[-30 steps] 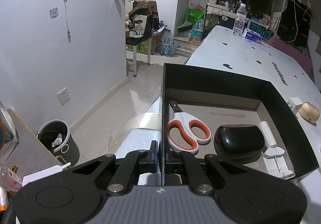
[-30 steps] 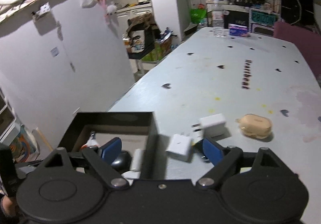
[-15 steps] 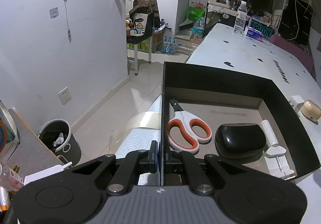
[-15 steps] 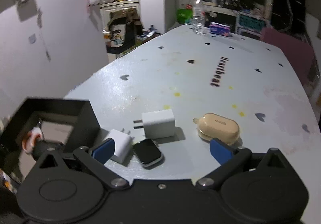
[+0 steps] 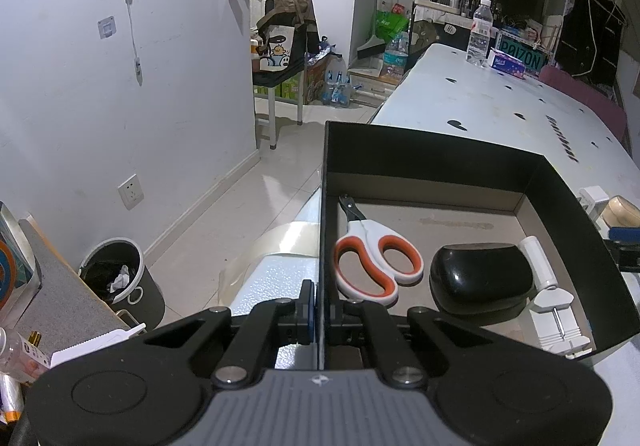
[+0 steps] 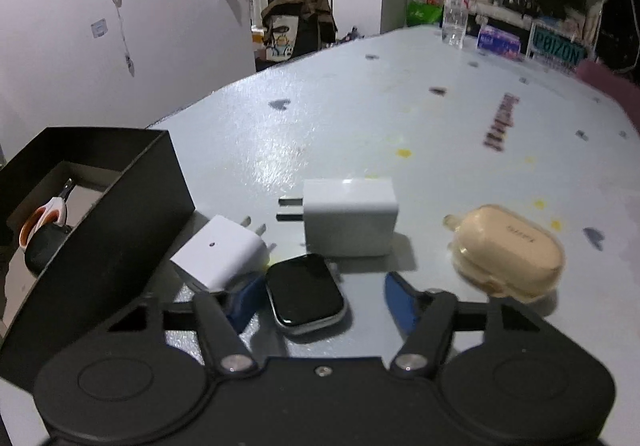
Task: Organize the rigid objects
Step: 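Move the right gripper to the black smartwatch and grasp it, then carry the smartwatch into the black box and release it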
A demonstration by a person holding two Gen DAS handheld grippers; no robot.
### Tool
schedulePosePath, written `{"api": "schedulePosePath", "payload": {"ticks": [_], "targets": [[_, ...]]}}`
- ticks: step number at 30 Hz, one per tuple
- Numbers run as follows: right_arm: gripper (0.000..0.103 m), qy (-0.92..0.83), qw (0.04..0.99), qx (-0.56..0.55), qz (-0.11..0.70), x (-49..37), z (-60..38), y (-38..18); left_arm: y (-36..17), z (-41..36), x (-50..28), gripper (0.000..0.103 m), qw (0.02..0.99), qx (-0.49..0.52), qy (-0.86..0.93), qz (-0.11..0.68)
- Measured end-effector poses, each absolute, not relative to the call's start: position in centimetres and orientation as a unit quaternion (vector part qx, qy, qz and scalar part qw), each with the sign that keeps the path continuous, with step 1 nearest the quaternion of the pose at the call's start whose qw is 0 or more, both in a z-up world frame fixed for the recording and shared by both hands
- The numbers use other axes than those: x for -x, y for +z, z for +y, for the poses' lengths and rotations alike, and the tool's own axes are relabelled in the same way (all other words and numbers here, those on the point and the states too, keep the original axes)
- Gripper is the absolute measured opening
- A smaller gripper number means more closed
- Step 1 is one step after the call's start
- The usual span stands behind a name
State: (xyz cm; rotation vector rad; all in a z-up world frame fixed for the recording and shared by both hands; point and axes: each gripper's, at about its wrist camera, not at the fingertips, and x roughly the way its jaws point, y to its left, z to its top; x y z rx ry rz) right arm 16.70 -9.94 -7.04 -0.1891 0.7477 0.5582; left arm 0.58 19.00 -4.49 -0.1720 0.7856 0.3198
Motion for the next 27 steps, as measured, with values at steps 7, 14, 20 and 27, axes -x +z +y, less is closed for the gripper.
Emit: {"api": "schedulePosePath", "payload": {"ticks": [7,14,20,27], "targets": [[0.045,0.287,0.878,0.110,0.365,-15.1,-9.4,-6.6,-4.5,18.9,-0.6,0.004,0.907,0.080,0.156,0.383],[0.044,0.262,0.880,0.119,0.377,-14.0,-8.8,-6.0,-4.6,18.9,-0.6,0.004,0.907,0.077,0.155,0.384],[0.044,0.241,0.895,0.066,0.371,-13.2,-10.3,-3.6,-4.6,18.9,-0.8,0.004,0.906,0.076,0.157,0.386],[0.044,0.287,0.901,0.004,0.324,-9.9,-9.6,1.5,-4.5,18.9,-0.8,0.004,0.906,0.076,0.157,0.386]]}}
